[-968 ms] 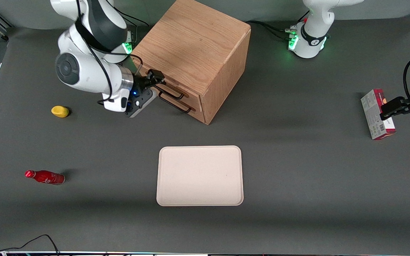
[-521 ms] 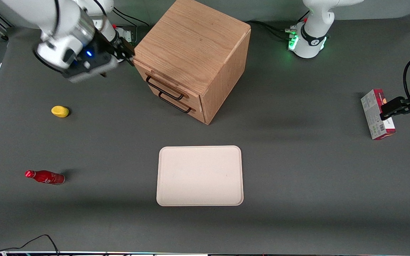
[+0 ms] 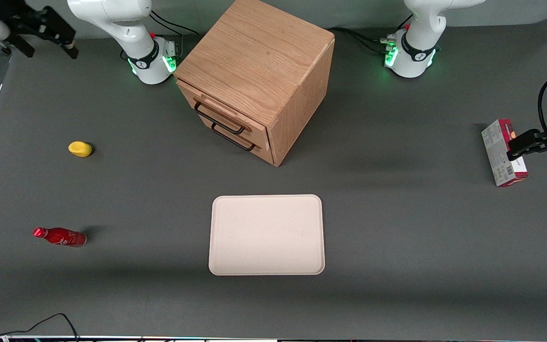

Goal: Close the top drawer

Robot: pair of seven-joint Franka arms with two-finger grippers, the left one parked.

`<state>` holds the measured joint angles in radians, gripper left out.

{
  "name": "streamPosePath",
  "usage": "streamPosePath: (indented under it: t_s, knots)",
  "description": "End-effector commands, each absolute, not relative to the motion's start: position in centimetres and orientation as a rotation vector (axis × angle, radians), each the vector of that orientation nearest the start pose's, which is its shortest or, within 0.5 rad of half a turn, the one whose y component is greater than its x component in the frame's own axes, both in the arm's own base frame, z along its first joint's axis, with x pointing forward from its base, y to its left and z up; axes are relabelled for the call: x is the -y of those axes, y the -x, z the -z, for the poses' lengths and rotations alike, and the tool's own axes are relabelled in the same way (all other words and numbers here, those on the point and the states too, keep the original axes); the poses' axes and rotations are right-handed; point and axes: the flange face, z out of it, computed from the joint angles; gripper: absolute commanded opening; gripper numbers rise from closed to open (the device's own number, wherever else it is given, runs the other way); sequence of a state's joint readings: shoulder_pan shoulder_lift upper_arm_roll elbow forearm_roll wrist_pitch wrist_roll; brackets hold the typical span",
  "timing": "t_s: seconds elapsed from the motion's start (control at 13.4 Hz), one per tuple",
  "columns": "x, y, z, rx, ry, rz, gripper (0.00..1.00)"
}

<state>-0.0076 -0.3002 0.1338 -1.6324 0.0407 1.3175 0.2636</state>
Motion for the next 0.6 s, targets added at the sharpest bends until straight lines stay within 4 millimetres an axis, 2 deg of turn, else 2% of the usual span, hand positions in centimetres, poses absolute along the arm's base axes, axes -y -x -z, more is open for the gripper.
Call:
streamPosePath:
  t_s: [0.0,0.22,0.52]
  knots:
    - [-6.5,-42.5,-68.3,-0.229,3.158,0.001,1.0]
    - [-6.5,-43.1,-67.5,-0.219,3.158,-0.002,1.0]
    - [-6.4,-45.5,-68.5,-0.228,3.151,-0.015,1.0]
